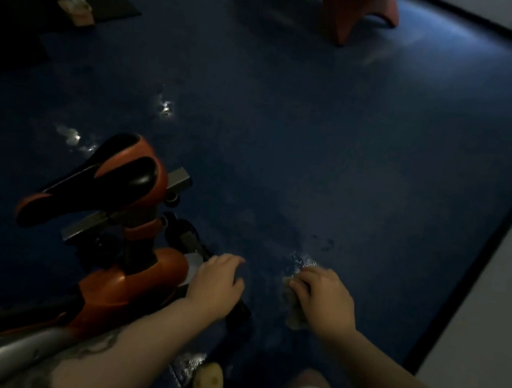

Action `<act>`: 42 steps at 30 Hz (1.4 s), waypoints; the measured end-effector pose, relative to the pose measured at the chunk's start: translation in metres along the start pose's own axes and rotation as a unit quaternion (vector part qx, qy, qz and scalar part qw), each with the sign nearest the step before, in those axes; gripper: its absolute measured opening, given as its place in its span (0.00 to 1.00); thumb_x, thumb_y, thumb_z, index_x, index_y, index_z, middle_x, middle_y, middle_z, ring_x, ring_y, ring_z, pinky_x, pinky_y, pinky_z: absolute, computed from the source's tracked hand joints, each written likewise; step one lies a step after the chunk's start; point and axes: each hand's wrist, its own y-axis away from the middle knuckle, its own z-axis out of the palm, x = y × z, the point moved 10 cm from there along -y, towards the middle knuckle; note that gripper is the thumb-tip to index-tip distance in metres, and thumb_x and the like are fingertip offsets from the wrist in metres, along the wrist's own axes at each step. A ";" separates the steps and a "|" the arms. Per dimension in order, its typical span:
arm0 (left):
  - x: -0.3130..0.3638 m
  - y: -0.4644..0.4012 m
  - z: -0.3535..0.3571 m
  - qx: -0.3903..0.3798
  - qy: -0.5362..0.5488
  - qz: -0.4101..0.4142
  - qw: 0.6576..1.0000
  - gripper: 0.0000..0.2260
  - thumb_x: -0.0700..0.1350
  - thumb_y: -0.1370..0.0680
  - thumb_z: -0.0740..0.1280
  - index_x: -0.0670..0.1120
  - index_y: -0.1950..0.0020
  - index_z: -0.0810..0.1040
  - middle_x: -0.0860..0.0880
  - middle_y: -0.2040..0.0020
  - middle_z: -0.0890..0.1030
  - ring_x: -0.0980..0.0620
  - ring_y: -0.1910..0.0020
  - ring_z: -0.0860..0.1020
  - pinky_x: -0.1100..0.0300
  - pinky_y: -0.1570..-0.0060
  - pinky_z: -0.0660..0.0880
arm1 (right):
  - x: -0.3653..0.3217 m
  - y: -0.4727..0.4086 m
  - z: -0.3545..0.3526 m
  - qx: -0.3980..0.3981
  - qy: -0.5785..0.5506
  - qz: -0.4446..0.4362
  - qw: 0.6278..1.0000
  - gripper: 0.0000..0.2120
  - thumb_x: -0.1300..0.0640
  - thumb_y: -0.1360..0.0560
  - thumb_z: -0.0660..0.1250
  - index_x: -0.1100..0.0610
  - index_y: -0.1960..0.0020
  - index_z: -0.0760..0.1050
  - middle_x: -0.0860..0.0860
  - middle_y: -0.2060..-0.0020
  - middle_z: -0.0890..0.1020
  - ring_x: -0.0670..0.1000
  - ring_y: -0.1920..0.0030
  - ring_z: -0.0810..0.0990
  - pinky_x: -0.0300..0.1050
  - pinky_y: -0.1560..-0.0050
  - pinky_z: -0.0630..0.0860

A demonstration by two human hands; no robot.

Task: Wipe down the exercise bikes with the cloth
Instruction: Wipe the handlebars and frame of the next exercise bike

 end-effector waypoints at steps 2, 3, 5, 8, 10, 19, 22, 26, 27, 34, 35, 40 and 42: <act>0.008 -0.022 -0.002 -0.001 0.002 -0.008 1.000 0.19 0.47 0.21 0.59 0.50 0.30 0.68 0.52 0.31 0.71 0.51 0.34 0.69 0.58 0.35 0.66 | 0.010 -0.027 -0.009 -0.001 -0.003 -0.006 1.000 0.14 0.46 0.21 0.59 0.49 0.57 0.79 0.40 0.55 0.77 0.41 0.54 0.67 0.39 0.60 0.66; 0.012 -0.035 -0.001 -0.003 0.002 -0.012 1.000 0.20 0.48 0.21 0.59 0.50 0.29 0.67 0.53 0.31 0.71 0.51 0.34 0.69 0.58 0.35 0.66 | 0.016 -0.042 -0.013 -0.003 -0.003 -0.009 1.000 0.13 0.46 0.21 0.59 0.49 0.57 0.79 0.40 0.55 0.77 0.42 0.54 0.68 0.39 0.60 0.65; 0.019 -0.064 -0.001 0.002 0.009 -0.020 1.000 0.20 0.47 0.21 0.59 0.50 0.29 0.67 0.53 0.31 0.71 0.52 0.34 0.69 0.59 0.36 0.65 | 0.027 -0.076 -0.019 -0.003 0.005 -0.023 1.000 0.13 0.46 0.22 0.60 0.49 0.58 0.79 0.41 0.55 0.77 0.44 0.53 0.71 0.39 0.61 0.66; 0.027 -0.110 -0.007 0.034 0.030 -0.052 0.998 0.19 0.48 0.21 0.59 0.50 0.29 0.67 0.53 0.31 0.71 0.52 0.34 0.69 0.59 0.35 0.64 | 0.043 -0.131 -0.026 -0.023 0.021 -0.054 0.998 0.13 0.46 0.22 0.60 0.50 0.58 0.79 0.41 0.55 0.77 0.44 0.53 0.71 0.39 0.62 0.65; 0.032 -0.139 -0.007 0.049 0.050 -0.083 0.994 0.19 0.48 0.21 0.59 0.50 0.30 0.68 0.52 0.31 0.71 0.52 0.34 0.69 0.59 0.35 0.66 | 0.049 -0.169 -0.037 -0.039 0.028 -0.084 0.995 0.13 0.46 0.22 0.59 0.50 0.57 0.79 0.41 0.55 0.77 0.45 0.52 0.72 0.39 0.62 0.65; 0.067 -0.237 -0.026 0.116 0.142 -0.199 0.963 0.19 0.47 0.21 0.60 0.49 0.29 0.67 0.51 0.31 0.71 0.51 0.33 0.69 0.56 0.33 0.66 | 0.061 -0.323 -0.087 -0.080 0.046 -0.184 0.979 0.16 0.47 0.23 0.60 0.53 0.64 0.77 0.43 0.59 0.78 0.44 0.56 0.70 0.40 0.66 0.65; 0.049 -0.250 -0.041 0.137 0.152 -0.238 0.949 0.19 0.47 0.21 0.60 0.49 0.29 0.67 0.50 0.31 0.71 0.51 0.33 0.69 0.57 0.34 0.67 | 0.036 -0.360 -0.084 -0.090 0.049 -0.225 0.969 0.15 0.48 0.23 0.59 0.52 0.65 0.75 0.43 0.59 0.77 0.45 0.55 0.70 0.40 0.65 0.66; 0.008 -0.274 -0.066 0.171 0.160 -0.293 0.927 0.19 0.47 0.21 0.60 0.49 0.29 0.67 0.50 0.31 0.71 0.51 0.34 0.69 0.57 0.37 0.68 | -0.014 -0.402 -0.059 -0.128 0.069 -0.294 0.945 0.04 0.51 0.28 0.68 0.50 0.61 0.76 0.42 0.56 0.77 0.46 0.53 0.72 0.42 0.60 0.73; -0.002 -0.281 -0.073 0.182 0.163 -0.301 0.922 0.19 0.47 0.21 0.60 0.50 0.29 0.67 0.50 0.31 0.71 0.51 0.34 0.69 0.57 0.37 0.69 | -0.029 -0.410 -0.052 -0.132 0.091 -0.321 0.934 0.05 0.53 0.31 0.72 0.49 0.60 0.76 0.42 0.56 0.76 0.46 0.53 0.72 0.43 0.60 0.75; -0.076 -0.339 -0.127 0.213 0.192 -0.346 0.893 0.20 0.49 0.20 0.59 0.50 0.28 0.65 0.51 0.30 0.69 0.52 0.33 0.68 0.58 0.34 0.67 | -0.135 -0.490 -0.021 -0.164 0.065 -0.381 0.908 0.08 0.51 0.23 0.62 0.51 0.55 0.79 0.43 0.51 0.77 0.46 0.48 0.72 0.41 0.55 0.73; -0.087 -0.345 -0.136 0.217 0.190 -0.351 0.891 0.20 0.49 0.20 0.59 0.50 0.27 0.65 0.51 0.29 0.69 0.53 0.33 0.68 0.58 0.34 0.67 | -0.149 -0.501 -0.014 -0.170 0.074 -0.391 0.901 0.06 0.51 0.24 0.64 0.51 0.55 0.78 0.42 0.51 0.77 0.46 0.48 0.72 0.40 0.55 0.73; -0.146 -0.365 -0.185 0.243 0.196 -0.393 0.865 0.21 0.48 0.20 0.59 0.50 0.27 0.64 0.51 0.28 0.68 0.51 0.32 0.67 0.56 0.32 0.66 | -0.219 -0.556 0.002 -0.201 0.039 -0.402 0.893 0.12 0.49 0.22 0.60 0.52 0.54 0.80 0.43 0.51 0.78 0.45 0.48 0.72 0.38 0.54 0.69; -0.161 -0.370 -0.200 0.254 0.197 -0.408 0.855 0.21 0.48 0.20 0.59 0.50 0.27 0.65 0.51 0.29 0.69 0.51 0.32 0.68 0.56 0.33 0.66 | -0.245 -0.574 0.009 -0.204 0.040 -0.413 0.887 0.11 0.49 0.22 0.60 0.52 0.52 0.80 0.43 0.48 0.78 0.46 0.46 0.72 0.40 0.51 0.71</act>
